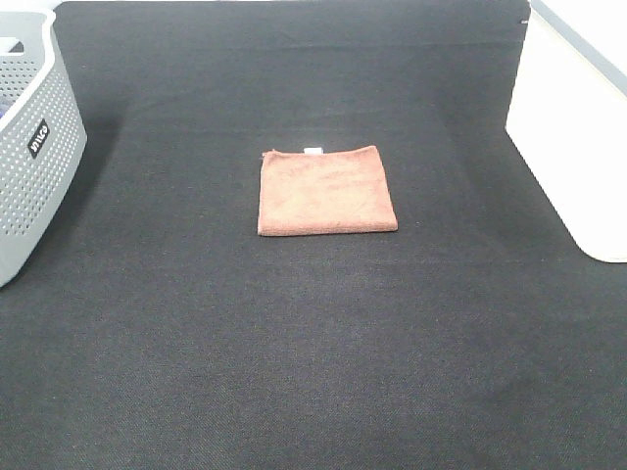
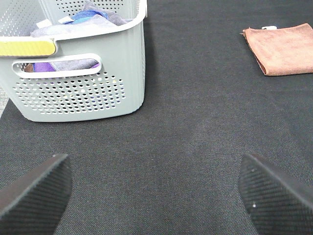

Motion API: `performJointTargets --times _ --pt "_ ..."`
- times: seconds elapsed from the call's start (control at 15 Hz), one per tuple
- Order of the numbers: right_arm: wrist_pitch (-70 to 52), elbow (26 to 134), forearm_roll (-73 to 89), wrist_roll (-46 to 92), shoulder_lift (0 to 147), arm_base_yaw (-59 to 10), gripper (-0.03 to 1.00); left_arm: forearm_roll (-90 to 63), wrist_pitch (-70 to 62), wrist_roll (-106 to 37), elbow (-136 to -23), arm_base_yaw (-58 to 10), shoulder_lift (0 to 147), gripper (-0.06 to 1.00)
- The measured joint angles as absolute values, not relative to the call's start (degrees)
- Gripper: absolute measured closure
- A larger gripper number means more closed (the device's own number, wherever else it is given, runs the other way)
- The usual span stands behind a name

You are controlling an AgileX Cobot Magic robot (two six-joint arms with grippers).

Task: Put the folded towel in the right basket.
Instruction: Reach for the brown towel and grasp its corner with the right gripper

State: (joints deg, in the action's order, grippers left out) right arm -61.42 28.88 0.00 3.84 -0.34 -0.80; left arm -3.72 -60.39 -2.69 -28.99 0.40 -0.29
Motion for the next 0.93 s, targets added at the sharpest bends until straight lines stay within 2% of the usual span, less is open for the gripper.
performJointTargets --times 0.93 --pt "-61.4 28.9 0.0 3.8 -0.3 -0.8 0.20 -3.7 -60.4 -2.7 -29.0 0.4 -0.3 0.07"
